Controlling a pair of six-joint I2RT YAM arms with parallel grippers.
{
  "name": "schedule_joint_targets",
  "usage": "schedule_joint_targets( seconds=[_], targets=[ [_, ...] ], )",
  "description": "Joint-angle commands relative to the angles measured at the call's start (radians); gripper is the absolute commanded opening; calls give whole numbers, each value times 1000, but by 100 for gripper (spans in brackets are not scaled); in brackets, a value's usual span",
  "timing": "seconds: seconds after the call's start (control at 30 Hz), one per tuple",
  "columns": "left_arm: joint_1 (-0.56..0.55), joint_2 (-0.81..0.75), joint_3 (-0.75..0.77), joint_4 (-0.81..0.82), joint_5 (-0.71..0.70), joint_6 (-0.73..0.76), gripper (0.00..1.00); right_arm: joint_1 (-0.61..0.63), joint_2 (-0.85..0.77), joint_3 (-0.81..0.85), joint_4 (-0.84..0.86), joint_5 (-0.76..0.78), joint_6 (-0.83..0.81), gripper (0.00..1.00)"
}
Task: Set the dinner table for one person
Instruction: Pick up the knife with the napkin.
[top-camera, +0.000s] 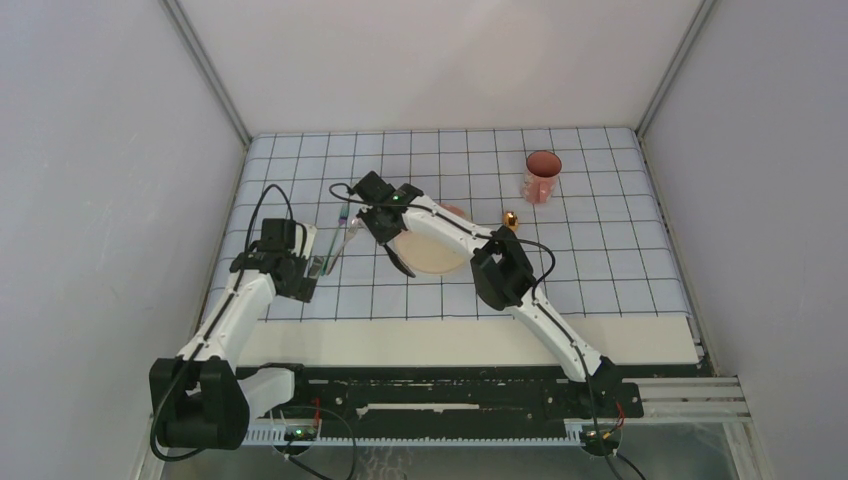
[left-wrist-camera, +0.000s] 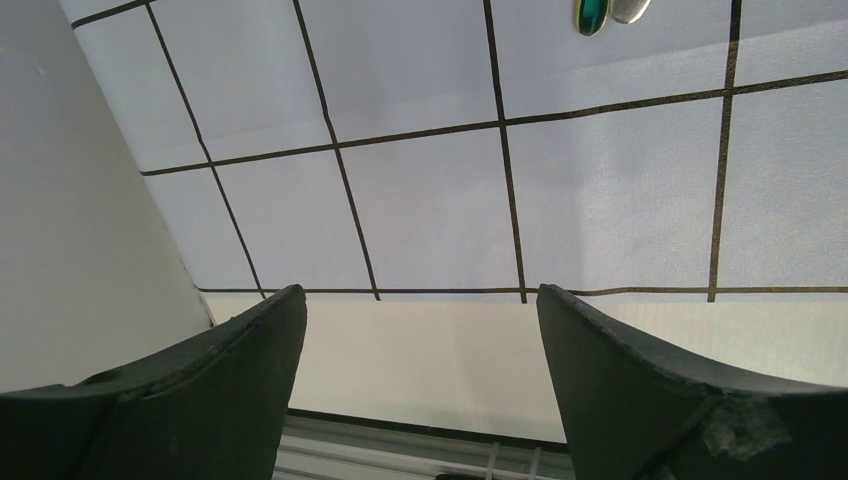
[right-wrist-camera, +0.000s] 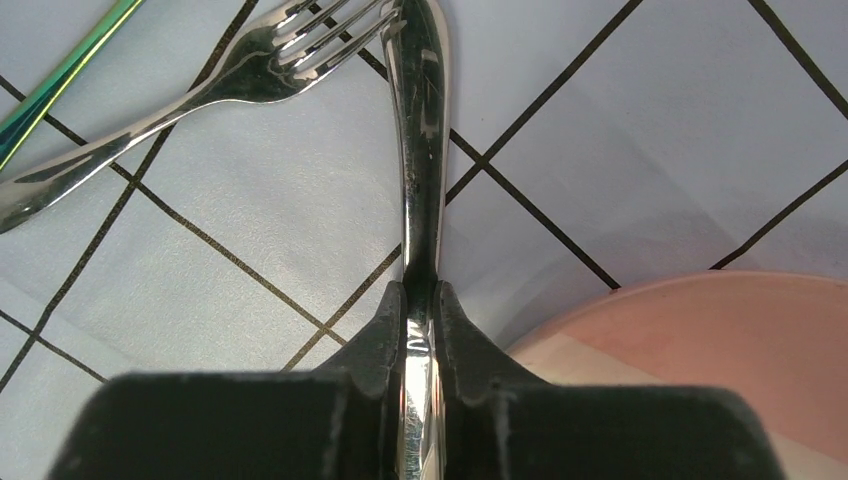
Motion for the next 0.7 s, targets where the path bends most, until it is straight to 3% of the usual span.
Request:
schedule_joint_targets(
  seconds=[0.0,0.13,0.67],
  targets=[
    [0,-30,-10,-7,-17,20,90,10,26,-34,-82,-27,12,7],
    [0,-34,-8,-10,-19,20,90,20,6,-39,-74,-3,1,0],
    [1,-48,-5,-14,-14,20,90,31,-69,-29,-50,37,-10,0]
  ],
)
